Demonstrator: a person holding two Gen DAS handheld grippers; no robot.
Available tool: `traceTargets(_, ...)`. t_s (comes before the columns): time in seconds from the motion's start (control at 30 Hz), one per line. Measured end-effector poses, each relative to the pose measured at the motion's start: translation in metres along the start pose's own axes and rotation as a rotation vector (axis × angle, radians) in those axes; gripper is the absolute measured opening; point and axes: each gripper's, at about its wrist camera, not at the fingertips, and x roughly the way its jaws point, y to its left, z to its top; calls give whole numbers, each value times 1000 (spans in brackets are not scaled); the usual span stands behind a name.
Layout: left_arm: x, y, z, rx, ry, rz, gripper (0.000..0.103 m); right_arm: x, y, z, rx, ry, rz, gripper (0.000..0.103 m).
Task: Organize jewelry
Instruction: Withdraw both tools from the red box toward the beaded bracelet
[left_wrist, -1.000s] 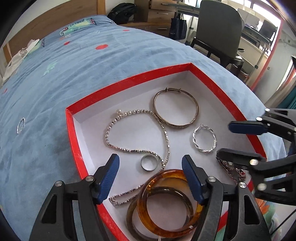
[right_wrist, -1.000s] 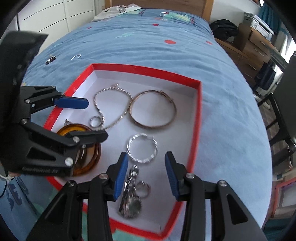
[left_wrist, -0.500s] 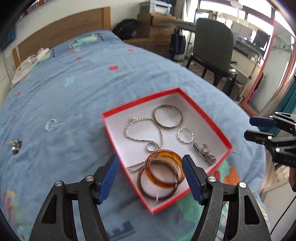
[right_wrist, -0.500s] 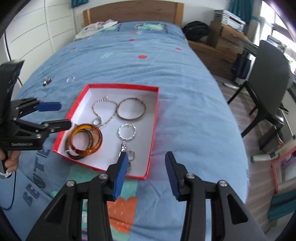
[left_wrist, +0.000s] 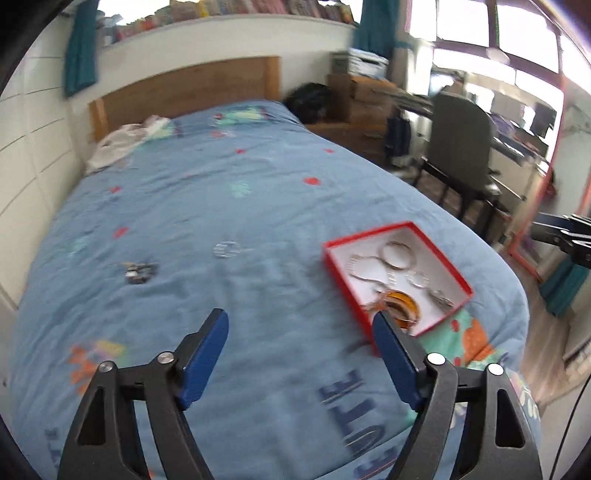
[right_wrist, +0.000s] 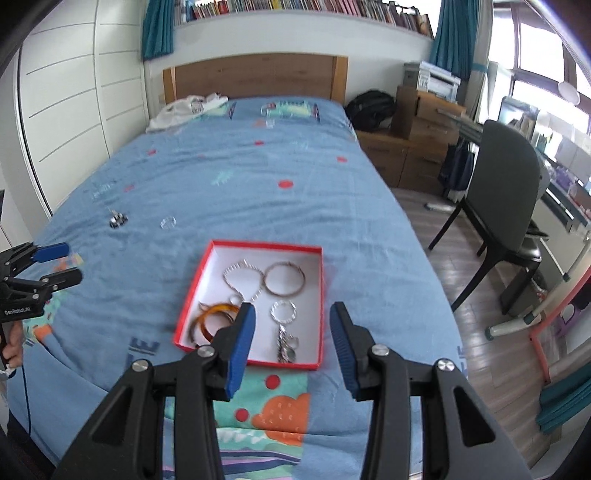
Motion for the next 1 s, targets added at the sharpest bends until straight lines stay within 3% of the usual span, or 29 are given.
traceTargets(0.1,-27,27,-4,-14,-40,65,83,-13,13,7,2,-31,0,44)
traceTargets(0.5,-83,93,-54,-159,-99,186,87,-28,64,2,30,-56,43,47)
traceTargets(0.73,-88,115,-80,-242,-87,259,87,-17,103,-8,63,-21,120,48)
traceTargets(1.0,-75,142,-94,-310,-41,277,88,16,166,-4,5,37,207,48)
